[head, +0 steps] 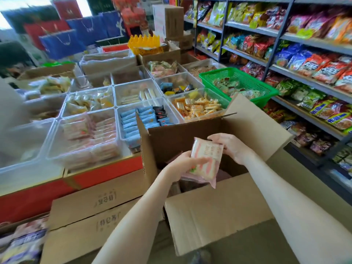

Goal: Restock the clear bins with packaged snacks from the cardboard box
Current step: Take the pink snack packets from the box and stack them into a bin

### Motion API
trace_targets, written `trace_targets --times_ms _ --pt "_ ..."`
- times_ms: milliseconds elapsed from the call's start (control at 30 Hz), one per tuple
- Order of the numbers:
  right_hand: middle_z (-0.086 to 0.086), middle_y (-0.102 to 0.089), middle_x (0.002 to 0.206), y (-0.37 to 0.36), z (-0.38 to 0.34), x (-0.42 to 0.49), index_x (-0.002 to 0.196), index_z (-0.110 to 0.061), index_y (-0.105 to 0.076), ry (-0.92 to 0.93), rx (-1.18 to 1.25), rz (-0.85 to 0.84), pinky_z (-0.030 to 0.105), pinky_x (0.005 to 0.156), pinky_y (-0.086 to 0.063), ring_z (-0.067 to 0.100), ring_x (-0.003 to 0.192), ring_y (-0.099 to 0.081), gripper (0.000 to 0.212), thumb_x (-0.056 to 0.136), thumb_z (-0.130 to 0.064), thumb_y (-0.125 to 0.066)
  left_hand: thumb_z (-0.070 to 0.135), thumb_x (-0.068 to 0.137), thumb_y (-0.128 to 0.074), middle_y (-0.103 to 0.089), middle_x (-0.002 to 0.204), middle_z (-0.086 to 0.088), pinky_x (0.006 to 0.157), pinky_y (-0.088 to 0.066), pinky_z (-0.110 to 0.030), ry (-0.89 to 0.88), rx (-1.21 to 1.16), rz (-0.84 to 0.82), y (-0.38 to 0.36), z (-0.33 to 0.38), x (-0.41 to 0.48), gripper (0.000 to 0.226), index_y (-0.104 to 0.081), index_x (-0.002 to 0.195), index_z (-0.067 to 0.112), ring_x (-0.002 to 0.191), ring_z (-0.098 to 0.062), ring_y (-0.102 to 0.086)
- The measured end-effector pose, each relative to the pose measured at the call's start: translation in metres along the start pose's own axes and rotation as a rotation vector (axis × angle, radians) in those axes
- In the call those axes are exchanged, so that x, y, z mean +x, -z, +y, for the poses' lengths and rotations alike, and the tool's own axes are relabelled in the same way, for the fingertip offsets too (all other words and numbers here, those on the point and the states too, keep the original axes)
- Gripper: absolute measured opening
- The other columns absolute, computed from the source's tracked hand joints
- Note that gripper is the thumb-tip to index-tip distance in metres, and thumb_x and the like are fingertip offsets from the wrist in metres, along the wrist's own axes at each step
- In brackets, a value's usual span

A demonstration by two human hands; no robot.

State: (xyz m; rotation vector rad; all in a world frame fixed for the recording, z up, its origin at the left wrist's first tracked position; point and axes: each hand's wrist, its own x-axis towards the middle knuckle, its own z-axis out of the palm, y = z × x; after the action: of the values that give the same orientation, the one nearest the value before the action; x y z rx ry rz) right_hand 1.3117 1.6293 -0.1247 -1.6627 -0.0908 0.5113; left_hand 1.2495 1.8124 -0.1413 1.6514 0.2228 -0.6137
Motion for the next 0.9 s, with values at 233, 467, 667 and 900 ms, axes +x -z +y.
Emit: trace_targets --times_ms 233,467,667,900 --pt "0.010 -0.070 0.100 -0.075 -0.040 -0.022 0.111 -0.006 -0.066 -0.023 -0.075 -0.245 0.025 0.069 -0.049 0.018 0.088 -0.066 0.029 0.099 -0.022 -0.046 0.030 0.087 -0.067 -0.068 0.110 -0.005 0.094 -0.052 -0.037 0.023 0.230 -0.022 0.066 0.022 -0.094 0.029 -0.056 0.113 0.022 0.103 -0.022 -0.066" --pt "0.000 -0.068 0.082 -0.173 -0.097 0.012 0.098 -0.014 -0.066 0.148 -0.036 -0.337 0.023 0.062 -0.047 0.012 0.074 -0.064 0.017 0.095 -0.024 -0.053 0.055 0.088 -0.049 -0.069 0.096 -0.005 0.065 -0.057 -0.030 -0.174 -0.184 0.103 0.174 0.003 -0.151 0.042 -0.066 0.103 0.020 0.081 -0.020 -0.068" --pt "0.005 -0.064 0.086 -0.307 -0.124 0.092 0.103 -0.008 -0.068 0.198 -0.232 -0.481 0.025 0.071 -0.043 0.017 0.080 -0.058 0.019 0.093 -0.022 -0.059 0.060 0.083 -0.053 -0.069 0.095 -0.006 0.078 -0.054 -0.034 -0.162 -0.272 0.249 0.293 -0.018 -0.158 0.051 -0.066 0.108 0.018 0.086 -0.021 -0.065" --pt "0.008 -0.070 0.088 -0.425 -0.119 0.187 0.098 -0.013 -0.066 -0.043 0.264 -0.492 0.037 0.063 -0.057 0.021 0.075 -0.068 0.050 0.070 -0.054 -0.070 0.040 0.101 -0.040 -0.069 0.095 -0.008 0.079 -0.056 -0.041 -0.218 -0.626 0.714 0.424 -0.053 -0.121 0.033 -0.062 0.105 0.015 0.085 -0.020 -0.068"
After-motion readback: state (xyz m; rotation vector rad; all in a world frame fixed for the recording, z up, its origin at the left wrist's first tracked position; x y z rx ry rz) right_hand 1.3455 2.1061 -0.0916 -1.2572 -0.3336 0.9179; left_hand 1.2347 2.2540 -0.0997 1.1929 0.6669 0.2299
